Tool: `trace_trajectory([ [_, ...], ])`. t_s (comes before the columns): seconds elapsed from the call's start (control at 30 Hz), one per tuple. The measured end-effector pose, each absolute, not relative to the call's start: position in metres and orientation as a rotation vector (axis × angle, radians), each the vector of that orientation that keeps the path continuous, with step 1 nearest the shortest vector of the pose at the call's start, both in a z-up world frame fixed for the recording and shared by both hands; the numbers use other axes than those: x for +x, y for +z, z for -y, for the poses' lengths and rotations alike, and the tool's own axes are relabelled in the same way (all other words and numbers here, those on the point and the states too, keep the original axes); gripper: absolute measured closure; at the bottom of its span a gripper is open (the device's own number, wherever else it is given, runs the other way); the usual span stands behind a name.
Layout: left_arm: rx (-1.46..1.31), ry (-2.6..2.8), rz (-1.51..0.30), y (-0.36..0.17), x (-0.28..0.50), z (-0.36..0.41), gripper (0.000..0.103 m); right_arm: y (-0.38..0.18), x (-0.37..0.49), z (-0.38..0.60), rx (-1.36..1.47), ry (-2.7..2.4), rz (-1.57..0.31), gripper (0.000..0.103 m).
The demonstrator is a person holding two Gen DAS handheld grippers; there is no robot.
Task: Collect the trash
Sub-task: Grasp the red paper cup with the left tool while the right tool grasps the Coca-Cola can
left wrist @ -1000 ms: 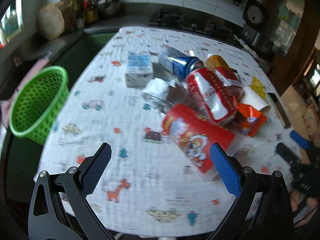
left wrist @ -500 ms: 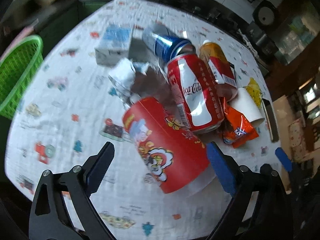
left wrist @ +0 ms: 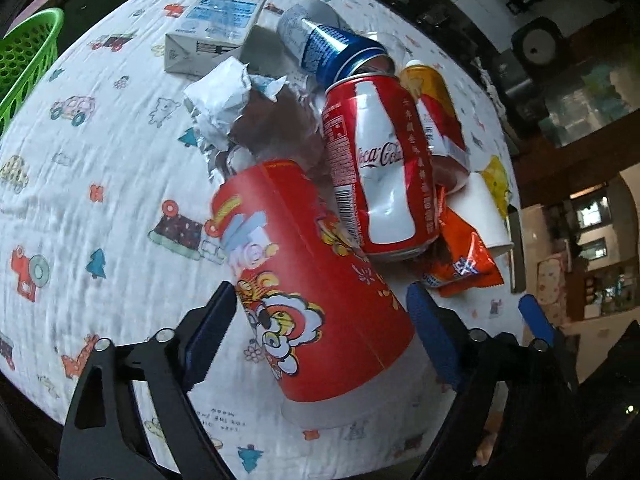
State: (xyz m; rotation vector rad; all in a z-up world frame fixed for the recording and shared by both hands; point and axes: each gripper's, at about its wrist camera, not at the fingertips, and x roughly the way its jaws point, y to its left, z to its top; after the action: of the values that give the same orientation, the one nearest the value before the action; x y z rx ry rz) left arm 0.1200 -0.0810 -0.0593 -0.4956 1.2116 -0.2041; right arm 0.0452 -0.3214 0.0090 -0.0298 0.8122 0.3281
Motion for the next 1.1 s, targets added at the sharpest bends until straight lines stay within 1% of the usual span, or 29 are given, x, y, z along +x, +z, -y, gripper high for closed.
trace_trajectory([
  [0.17, -0.510, -0.235, -1.210, -0.061, 0.126, 0.082, 0.025, 0.011, 0.051, 0.314, -0.046, 0.359, -0.820, 0.026],
  [0.3, -0.507, -0.253, -1.211, -0.060, 0.128, 0.073, 0.032, 0.013, 0.056, 0.310, -0.061, 0.375, -0.828, 0.027],
  [0.37, -0.492, -0.261, -1.210, -0.058, 0.130, 0.072, 0.034, 0.013, 0.059, 0.307, -0.059, 0.392, -0.834, 0.028],
  [0.73, -0.534, -0.270, -1.270, -0.064, 0.134, 0.062, 0.032, 0.011, 0.070, 0.298, -0.073, 0.420, -0.846, 0.029],
  [0.83, -0.562, -0.263, -1.304, -0.072, 0.136, 0.064, 0.026, 0.009, 0.070, 0.299, -0.080, 0.426, -0.851, 0.029],
  [0.93, -0.562, -0.260, -1.323, -0.079, 0.137, 0.071, 0.026, 0.009, 0.070, 0.300, -0.077, 0.430, -0.850, 0.029],
  [1.1, -0.552, -0.291, -1.319, -0.081, 0.136, 0.078, 0.029, 0.007, 0.070, 0.300, -0.079, 0.443, -0.855, 0.029],
])
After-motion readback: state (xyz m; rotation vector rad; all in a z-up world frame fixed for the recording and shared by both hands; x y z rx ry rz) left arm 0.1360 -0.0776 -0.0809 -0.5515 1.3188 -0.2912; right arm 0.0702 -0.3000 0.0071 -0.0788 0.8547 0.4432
